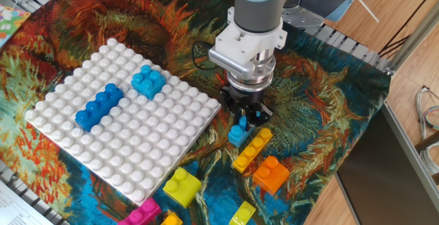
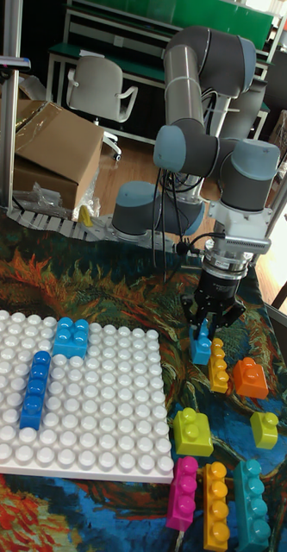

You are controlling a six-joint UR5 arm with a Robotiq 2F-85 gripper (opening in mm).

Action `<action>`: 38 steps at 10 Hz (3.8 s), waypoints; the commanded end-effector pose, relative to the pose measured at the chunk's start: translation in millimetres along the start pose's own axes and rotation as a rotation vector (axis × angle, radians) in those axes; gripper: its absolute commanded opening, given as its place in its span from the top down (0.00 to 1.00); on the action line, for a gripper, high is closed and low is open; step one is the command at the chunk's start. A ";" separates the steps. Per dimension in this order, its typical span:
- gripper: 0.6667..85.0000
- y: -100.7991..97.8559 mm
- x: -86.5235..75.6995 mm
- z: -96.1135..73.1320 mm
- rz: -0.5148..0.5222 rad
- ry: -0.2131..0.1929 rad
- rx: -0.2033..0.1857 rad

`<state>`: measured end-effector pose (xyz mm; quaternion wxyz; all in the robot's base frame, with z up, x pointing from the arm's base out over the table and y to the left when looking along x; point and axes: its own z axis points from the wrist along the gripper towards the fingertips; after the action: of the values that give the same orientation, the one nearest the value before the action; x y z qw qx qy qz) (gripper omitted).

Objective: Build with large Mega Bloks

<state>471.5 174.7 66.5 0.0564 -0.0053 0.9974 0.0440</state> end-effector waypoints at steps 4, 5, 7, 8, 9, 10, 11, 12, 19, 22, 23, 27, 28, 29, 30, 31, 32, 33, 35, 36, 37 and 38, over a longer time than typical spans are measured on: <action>0.99 -52.6 9.1 -27.9 -0.130 0.076 0.045; 0.99 -57.4 8.6 -32.6 -0.144 0.076 0.040; 0.99 -58.1 9.7 -38.5 -0.147 0.078 0.016; 0.99 -51.7 7.1 -38.2 -0.096 0.066 -0.006; 0.99 -61.4 0.8 -38.0 -0.063 0.043 0.032; 0.99 -63.8 -5.6 -37.9 -0.026 0.018 0.043; 0.99 -68.2 -12.0 -38.1 -0.030 -0.006 0.060; 0.99 -70.2 -11.9 -38.3 -0.051 -0.005 0.068; 0.99 -125.2 -42.6 -59.7 -0.119 0.007 0.009; 0.99 -136.4 -50.0 -57.5 -0.101 -0.010 0.040; 0.99 -149.2 -56.3 -53.7 -0.116 -0.009 0.044; 0.99 -177.9 -64.1 -48.6 -0.155 -0.011 0.023; 0.99 -178.7 -63.0 -48.6 -0.136 -0.007 0.026; 0.99 -183.8 -63.8 -48.8 -0.104 -0.009 0.046; 0.99 -186.2 -65.4 -48.9 -0.094 -0.015 0.055; 0.99 -185.0 -66.2 -48.9 -0.106 -0.018 0.051; 0.99 -185.2 -68.0 -46.9 -0.108 -0.018 0.042; 0.99 -184.1 -68.5 -43.1 -0.090 -0.013 0.032; 0.99 -186.3 -71.5 -37.7 -0.081 -0.018 0.037; 0.99 -185.2 -72.1 -37.8 -0.073 -0.018 0.035; 0.99 -185.5 -70.1 -37.6 -0.069 -0.012 0.035; 0.99 -186.0 -67.5 -35.9 -0.066 -0.011 0.030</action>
<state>537.6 -14.6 95.4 0.0634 -0.0465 0.9967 0.0185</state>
